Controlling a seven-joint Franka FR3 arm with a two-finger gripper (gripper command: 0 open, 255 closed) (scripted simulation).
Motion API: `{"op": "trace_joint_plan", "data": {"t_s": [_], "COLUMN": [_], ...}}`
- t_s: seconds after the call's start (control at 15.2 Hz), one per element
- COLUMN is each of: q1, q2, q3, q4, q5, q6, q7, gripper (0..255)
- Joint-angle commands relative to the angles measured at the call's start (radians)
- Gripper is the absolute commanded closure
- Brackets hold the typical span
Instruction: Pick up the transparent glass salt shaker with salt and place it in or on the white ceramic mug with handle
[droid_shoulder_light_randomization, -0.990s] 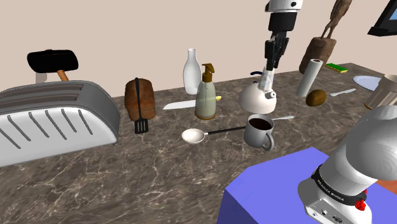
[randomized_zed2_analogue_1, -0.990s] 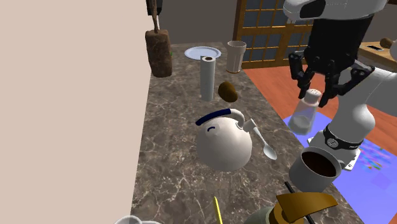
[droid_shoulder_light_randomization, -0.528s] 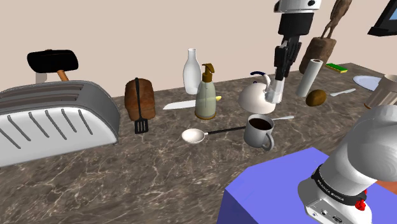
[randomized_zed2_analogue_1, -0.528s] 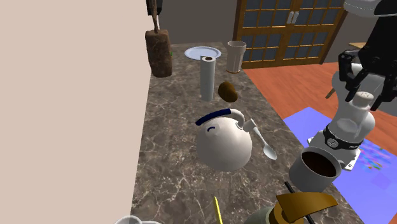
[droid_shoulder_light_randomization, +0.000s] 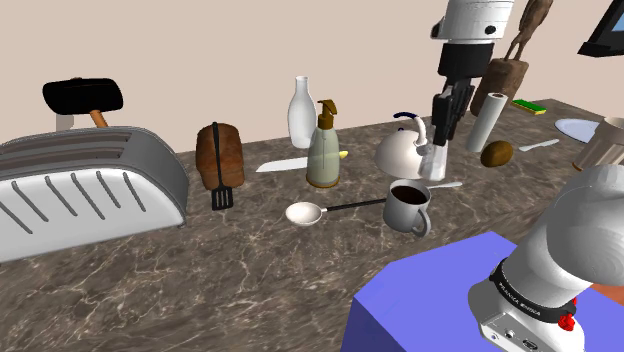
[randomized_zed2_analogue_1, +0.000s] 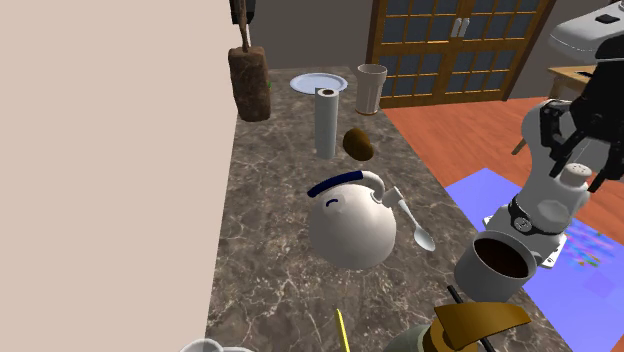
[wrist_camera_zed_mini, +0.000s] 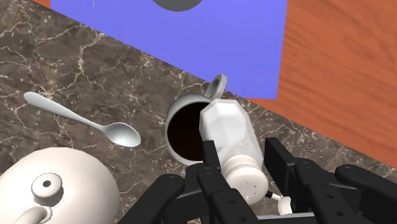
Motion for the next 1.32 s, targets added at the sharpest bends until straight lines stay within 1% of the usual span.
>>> {"op": "trace_joint_plan", "data": {"t_s": [0.0,0.79,1.25], "q1": [0.001,0.003,0.003], "q2": [-0.005,-0.013,-0.013], "q3": [0.003,0.011,0.011], "q4": [-0.032,-0.204,-0.204], "q5": [0.003,0.011,0.011], "q6": [0.028,0.191,0.191], "q7": [0.0,-0.012,-0.012], "gripper": [255,255,255]}}
